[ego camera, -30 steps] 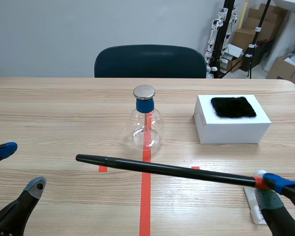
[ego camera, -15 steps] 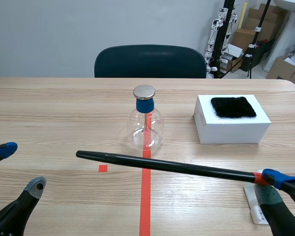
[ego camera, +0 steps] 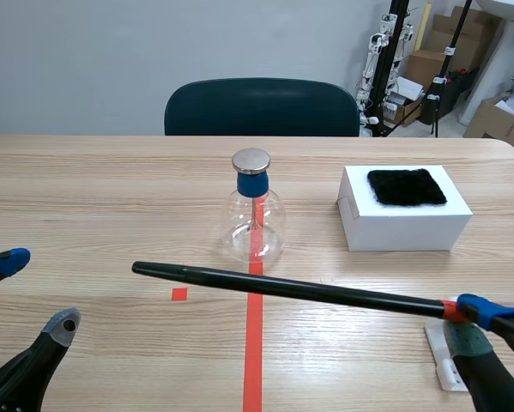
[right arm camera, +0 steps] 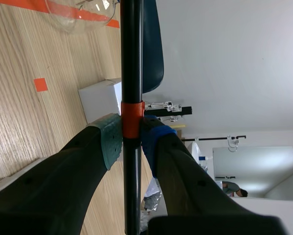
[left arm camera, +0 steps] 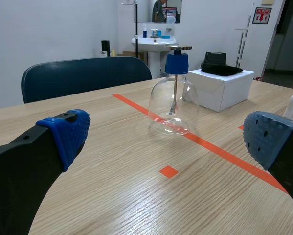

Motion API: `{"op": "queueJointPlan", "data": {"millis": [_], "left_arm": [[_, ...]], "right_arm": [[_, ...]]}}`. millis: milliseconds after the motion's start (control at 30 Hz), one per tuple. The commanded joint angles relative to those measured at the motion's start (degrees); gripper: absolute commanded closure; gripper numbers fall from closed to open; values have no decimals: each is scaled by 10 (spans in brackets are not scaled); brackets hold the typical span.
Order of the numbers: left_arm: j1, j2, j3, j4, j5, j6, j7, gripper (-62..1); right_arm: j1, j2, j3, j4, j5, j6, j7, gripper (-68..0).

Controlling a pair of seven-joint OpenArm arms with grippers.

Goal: Do the electroscope experiment. hold the rod still at the electroscope

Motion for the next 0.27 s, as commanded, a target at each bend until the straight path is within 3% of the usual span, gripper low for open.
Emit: {"op": "queueJointPlan", "data": {"millis": [0, 233], "left_arm": [[-3, 0, -2, 6, -4, 1, -8, -623], [-3, 0, -2, 6, -4, 1, -8, -623]], "right_arm": [[3, 3, 1, 4, 2, -8, 7, -68], [3, 3, 1, 4, 2, -8, 9, -68]]}}
